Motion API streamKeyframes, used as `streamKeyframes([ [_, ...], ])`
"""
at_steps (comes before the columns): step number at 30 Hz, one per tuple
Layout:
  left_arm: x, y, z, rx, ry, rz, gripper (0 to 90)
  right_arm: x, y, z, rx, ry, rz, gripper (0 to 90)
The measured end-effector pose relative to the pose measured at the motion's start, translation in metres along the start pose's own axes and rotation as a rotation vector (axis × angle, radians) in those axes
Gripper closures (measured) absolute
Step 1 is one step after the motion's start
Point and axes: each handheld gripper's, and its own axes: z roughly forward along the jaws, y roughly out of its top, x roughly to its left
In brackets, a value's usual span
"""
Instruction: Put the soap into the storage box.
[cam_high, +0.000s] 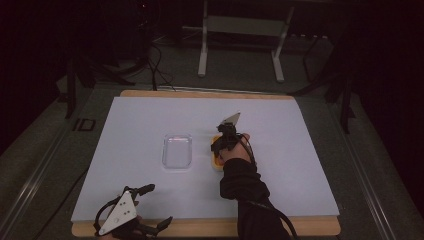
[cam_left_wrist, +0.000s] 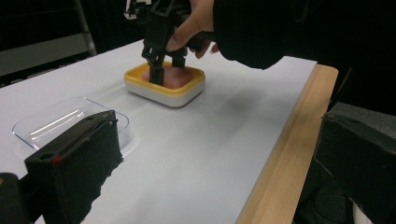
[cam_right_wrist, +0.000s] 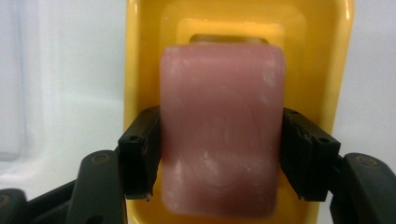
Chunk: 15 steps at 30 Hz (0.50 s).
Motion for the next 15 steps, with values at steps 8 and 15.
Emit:
streamKeyframes([
  [8,0.000,0.000,0.000,0.000,-0.001,0.001,0.8,-0.004,0.005,-0.019,-0.020,0.012,-0.040,35.1],
  [15,0.000,0.000,0.000,-0.003,0.002,-0.001,0.8,-0.013,0.004,-0.032,-0.036,0.058,-0.165,35.9],
])
